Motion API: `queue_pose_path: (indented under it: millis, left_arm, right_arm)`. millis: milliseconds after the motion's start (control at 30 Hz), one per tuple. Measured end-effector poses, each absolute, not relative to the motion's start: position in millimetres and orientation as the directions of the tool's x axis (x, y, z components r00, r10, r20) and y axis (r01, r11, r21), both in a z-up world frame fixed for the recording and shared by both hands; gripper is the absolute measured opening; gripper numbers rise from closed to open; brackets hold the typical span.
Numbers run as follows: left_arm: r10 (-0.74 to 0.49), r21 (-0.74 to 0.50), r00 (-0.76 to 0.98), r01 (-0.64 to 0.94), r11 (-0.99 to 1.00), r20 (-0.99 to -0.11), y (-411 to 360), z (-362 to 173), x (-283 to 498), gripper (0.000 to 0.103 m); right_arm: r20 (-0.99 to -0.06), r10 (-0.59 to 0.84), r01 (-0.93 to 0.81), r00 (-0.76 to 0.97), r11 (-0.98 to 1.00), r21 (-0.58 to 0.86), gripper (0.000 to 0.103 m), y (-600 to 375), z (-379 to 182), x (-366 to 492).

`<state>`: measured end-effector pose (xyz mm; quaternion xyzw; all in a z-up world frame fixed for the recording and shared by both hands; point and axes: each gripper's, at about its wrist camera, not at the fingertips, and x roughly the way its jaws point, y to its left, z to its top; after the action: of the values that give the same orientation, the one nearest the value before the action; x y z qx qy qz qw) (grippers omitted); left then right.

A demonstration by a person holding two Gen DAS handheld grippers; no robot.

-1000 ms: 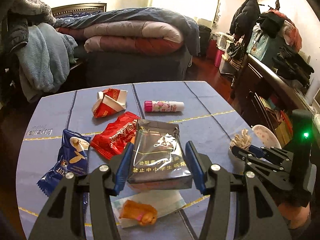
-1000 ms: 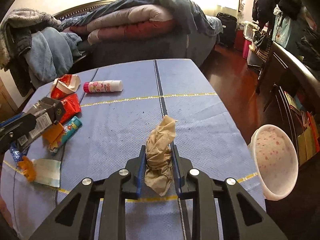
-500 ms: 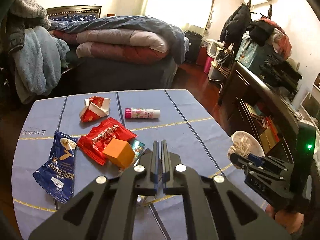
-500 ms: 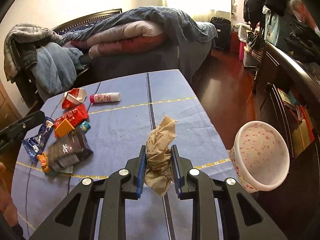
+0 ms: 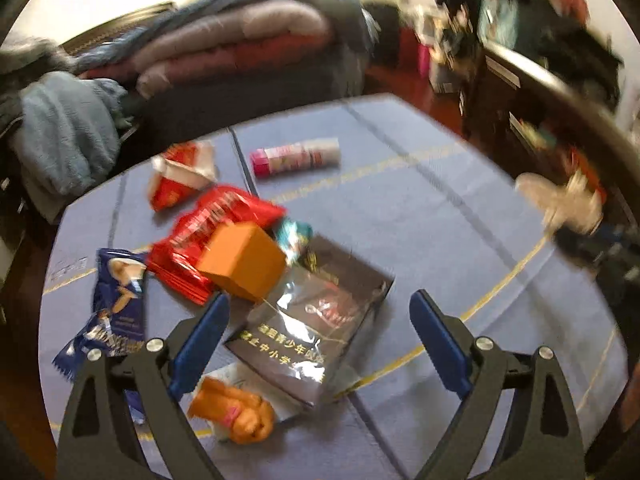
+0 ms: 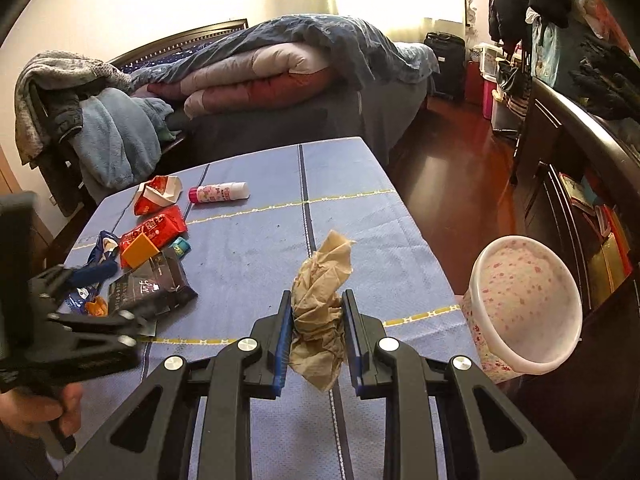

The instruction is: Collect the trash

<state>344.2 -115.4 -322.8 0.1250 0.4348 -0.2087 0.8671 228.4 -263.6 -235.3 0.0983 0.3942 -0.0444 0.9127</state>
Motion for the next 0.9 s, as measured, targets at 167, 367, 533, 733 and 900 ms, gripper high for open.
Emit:
queue_pose_path:
  millis: [167, 367, 533, 733, 900]
  left_arm:
    - [-0.243, 0.061, 0.548, 0.477, 0.877, -0.801, -112, -331, 346, 0.074]
    - [-0.335, -0.045, 0.573, 0.460, 0.887, -0.748, -97, -305, 337, 0.061]
    - [-0.410, -0.113, 0.589, 0.474, 0.873, -0.696, -94, -276, 321, 0.060]
    - [-0.463, -0.108, 0.609, 0.527, 0.843, -0.644, -114, -244, 297, 0.060]
    - [-0.504, -0.099, 0.609, 0.573, 0.813, -0.612, -142, -227, 284, 0.060]
  right_arm:
    - [-0.733, 0.000, 0.161, 0.681, 0.976, 0.149, 0.025, -264, -237, 229]
    - [-0.731, 0.007, 0.163, 0.682, 0.973, 0.161, 0.025, -265, -235, 227]
    - [-0.720, 0.012, 0.154, 0.694, 0.974, 0.164, 0.025, -263, -228, 219]
    - [-0.699, 0.008, 0.155, 0.715, 0.973, 0.169, 0.025, -267, -216, 206]
    - [-0.680, -0.017, 0.183, 0.733, 0.968, 0.173, 0.025, -283, -205, 190]
